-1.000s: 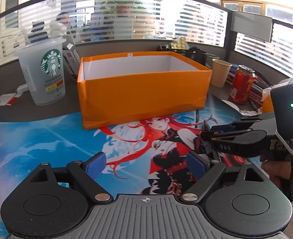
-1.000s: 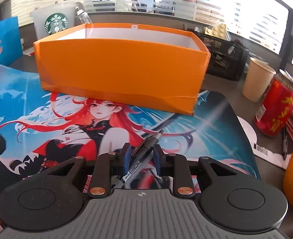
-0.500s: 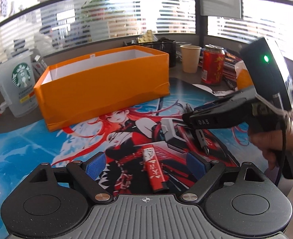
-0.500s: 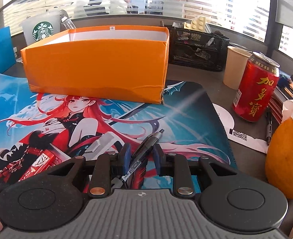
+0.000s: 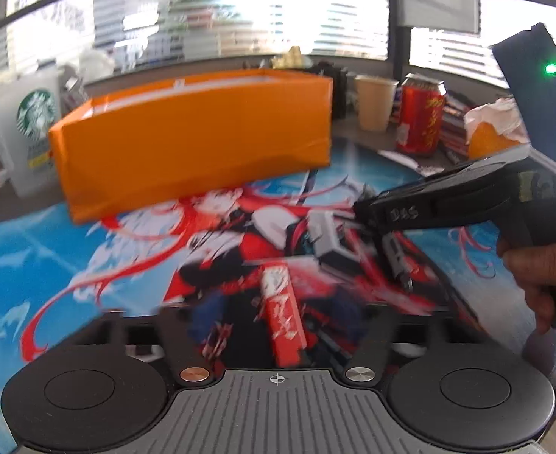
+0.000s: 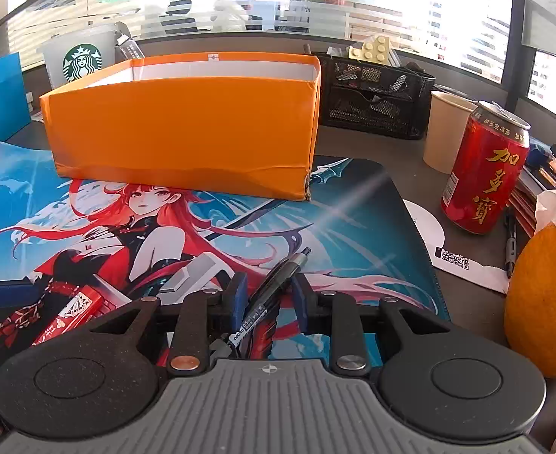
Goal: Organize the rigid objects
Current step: 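Close left gripper on the red stick while right gripper grasps the black pen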
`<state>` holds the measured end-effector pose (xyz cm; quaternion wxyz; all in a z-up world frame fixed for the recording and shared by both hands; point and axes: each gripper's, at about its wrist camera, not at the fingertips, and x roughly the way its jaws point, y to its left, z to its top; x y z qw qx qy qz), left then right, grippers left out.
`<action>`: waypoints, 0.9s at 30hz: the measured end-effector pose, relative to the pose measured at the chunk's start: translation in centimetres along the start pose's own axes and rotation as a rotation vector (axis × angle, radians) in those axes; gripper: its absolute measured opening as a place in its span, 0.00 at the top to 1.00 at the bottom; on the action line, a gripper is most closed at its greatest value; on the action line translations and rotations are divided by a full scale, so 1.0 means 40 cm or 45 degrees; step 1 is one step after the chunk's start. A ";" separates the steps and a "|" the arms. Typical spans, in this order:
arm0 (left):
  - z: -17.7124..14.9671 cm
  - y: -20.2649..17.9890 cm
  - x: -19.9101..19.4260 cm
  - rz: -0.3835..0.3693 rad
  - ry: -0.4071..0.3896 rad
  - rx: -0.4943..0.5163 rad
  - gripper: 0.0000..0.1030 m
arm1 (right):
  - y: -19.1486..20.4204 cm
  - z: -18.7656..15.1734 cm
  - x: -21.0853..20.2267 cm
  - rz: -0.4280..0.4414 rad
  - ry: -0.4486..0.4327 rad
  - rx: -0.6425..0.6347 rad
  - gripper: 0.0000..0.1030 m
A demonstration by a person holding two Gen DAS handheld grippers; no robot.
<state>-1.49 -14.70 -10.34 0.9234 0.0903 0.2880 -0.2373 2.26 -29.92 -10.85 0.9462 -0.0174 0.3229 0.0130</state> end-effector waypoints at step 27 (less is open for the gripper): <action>0.094 0.180 -0.067 0.102 -0.153 -0.211 0.84 | 0.025 0.010 -0.034 0.044 -0.102 0.028 0.86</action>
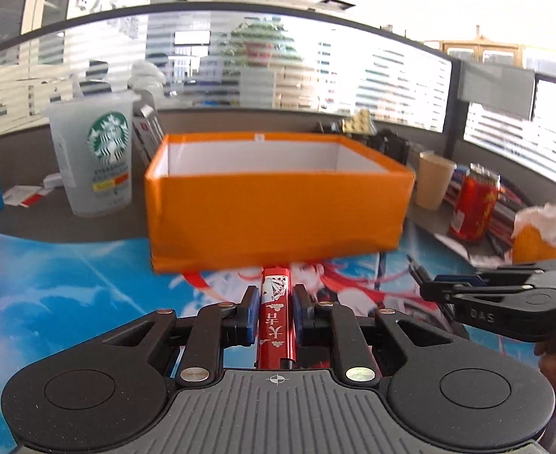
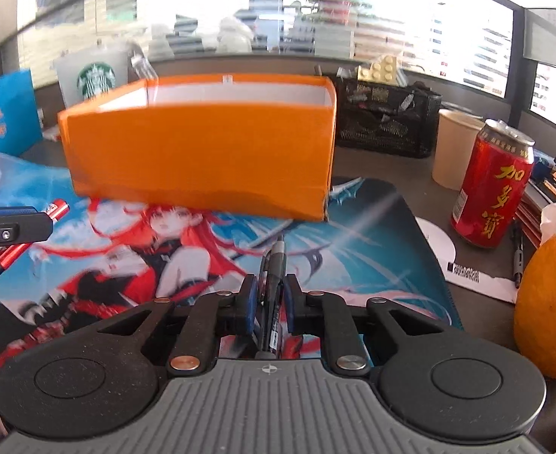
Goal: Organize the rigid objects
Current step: 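Close left gripper on the red stick while right gripper grasps the black pen, then lift and carry the red stick and black pen over the orange box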
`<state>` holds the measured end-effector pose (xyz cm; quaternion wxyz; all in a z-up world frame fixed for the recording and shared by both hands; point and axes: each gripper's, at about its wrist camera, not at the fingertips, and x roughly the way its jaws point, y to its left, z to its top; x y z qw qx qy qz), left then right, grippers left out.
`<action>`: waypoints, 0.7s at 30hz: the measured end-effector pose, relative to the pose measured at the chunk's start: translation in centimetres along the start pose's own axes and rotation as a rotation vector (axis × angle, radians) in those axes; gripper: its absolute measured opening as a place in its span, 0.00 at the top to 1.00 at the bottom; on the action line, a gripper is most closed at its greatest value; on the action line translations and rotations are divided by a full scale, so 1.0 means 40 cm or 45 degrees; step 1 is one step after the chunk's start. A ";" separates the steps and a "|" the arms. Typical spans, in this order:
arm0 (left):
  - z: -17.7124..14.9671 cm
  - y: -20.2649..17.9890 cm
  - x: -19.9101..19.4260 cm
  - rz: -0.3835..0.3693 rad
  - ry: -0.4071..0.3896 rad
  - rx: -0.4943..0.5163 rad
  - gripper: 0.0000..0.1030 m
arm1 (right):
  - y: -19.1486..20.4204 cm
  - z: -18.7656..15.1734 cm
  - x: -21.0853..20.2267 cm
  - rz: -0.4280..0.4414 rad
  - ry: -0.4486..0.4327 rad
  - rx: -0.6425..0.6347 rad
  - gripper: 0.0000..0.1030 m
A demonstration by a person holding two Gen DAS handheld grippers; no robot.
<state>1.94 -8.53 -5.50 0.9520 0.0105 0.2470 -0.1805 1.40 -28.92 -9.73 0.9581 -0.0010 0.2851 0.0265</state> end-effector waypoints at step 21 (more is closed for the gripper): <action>0.216 0.059 0.012 0.049 -0.074 -0.041 0.84 | -0.037 0.189 -0.051 0.168 -0.219 0.178 0.87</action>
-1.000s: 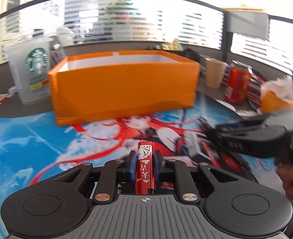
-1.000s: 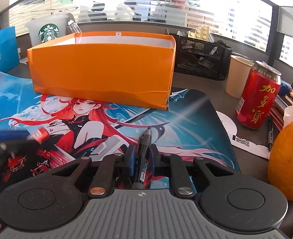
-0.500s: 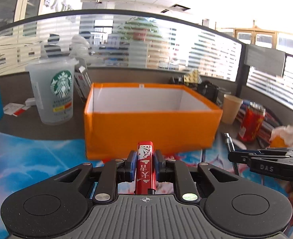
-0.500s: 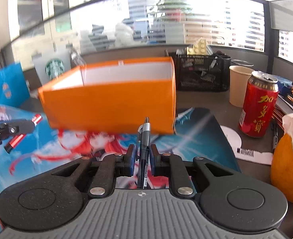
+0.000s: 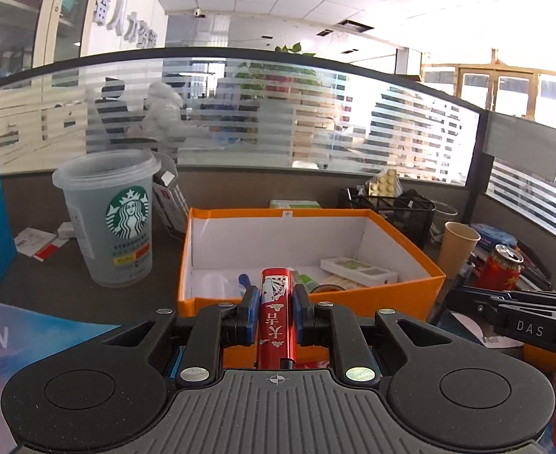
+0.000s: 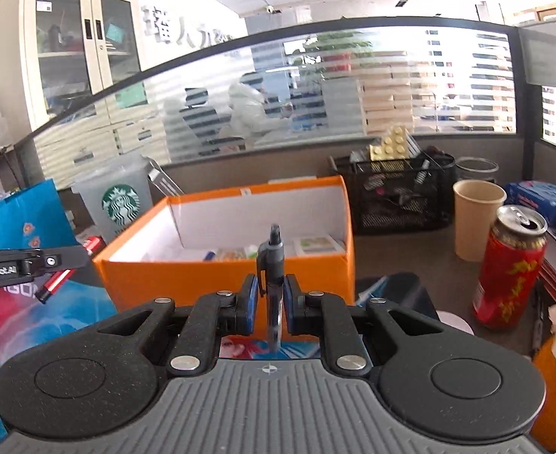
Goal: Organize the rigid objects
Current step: 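Lift and carry the red stick and black pen over the orange box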
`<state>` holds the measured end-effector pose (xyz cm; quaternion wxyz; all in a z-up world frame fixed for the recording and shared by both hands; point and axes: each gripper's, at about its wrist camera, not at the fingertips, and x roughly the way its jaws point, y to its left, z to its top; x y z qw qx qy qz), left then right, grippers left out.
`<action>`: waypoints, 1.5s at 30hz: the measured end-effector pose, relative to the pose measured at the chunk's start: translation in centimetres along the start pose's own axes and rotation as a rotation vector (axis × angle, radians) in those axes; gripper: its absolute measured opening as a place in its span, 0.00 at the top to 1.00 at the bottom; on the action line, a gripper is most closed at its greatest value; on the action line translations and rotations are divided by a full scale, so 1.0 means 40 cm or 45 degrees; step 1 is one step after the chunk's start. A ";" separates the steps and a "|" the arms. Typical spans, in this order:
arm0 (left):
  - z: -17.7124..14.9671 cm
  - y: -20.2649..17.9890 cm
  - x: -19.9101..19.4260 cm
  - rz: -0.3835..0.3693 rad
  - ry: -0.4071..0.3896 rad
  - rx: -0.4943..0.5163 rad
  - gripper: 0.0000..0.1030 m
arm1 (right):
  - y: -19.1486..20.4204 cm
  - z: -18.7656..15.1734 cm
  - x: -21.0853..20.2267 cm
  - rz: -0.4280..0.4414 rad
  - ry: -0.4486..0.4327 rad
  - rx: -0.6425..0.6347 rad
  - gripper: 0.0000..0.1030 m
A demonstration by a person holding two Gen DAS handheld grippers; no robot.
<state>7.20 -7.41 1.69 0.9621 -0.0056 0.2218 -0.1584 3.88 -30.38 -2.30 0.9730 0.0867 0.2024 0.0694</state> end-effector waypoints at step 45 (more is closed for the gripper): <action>-0.069 0.102 0.032 0.001 0.108 -0.091 0.84 | 0.230 -0.218 0.068 0.289 0.499 -0.595 0.88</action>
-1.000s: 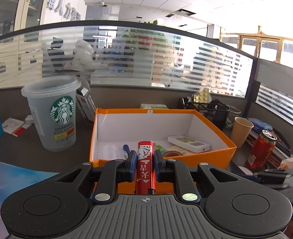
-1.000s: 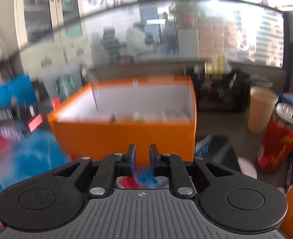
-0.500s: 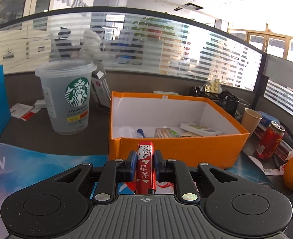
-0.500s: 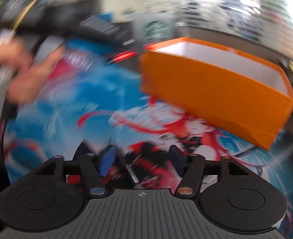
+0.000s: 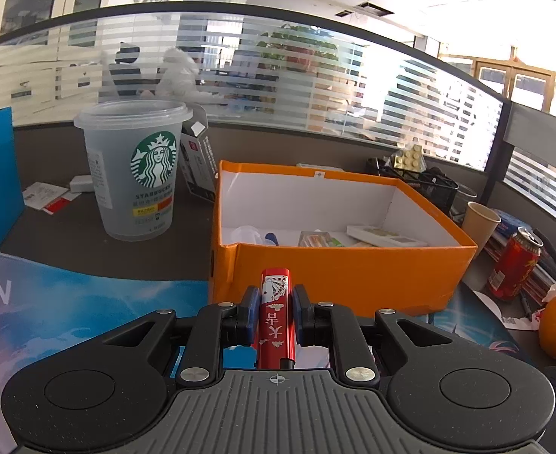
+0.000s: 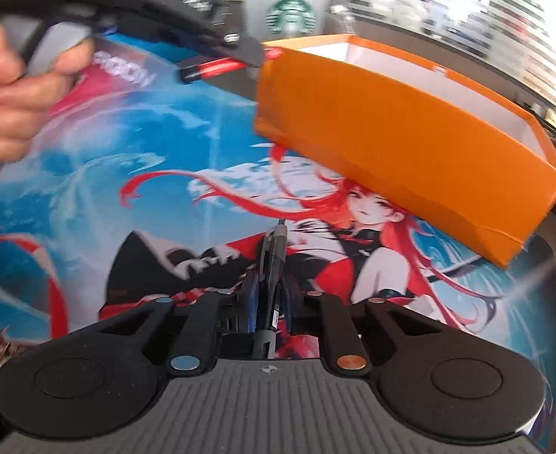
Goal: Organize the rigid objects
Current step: 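Lift and carry the red stick and black pen over the orange box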
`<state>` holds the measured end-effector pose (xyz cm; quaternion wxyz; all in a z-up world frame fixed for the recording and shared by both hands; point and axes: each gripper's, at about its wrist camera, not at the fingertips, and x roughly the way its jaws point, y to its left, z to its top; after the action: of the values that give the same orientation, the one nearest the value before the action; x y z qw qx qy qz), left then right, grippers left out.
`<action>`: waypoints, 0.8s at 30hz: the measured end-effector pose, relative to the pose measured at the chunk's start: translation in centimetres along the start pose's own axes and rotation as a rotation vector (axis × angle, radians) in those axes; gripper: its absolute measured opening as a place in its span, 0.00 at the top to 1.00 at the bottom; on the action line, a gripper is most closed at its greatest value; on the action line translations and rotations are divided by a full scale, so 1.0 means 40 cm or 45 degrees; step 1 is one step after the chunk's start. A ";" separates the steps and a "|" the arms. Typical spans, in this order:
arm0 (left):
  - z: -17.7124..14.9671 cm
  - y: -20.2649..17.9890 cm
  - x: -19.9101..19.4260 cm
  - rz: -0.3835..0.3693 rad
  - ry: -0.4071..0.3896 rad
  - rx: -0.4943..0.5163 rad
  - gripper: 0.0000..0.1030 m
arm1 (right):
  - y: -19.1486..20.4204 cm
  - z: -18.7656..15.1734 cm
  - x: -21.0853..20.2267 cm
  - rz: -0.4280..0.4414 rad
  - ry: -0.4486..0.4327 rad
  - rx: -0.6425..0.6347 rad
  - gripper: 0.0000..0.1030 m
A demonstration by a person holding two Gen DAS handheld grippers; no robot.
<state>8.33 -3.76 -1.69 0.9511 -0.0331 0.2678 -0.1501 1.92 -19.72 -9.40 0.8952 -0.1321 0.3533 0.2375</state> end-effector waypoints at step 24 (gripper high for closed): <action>0.085 0.011 0.006 -0.006 -0.091 0.012 0.84 | -0.135 0.149 -0.119 -0.005 -0.434 0.313 0.88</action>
<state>10.41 -3.45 1.03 0.9599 -0.0346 0.2329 -0.1524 5.07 -23.48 -1.45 0.9518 0.0196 0.2230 0.2098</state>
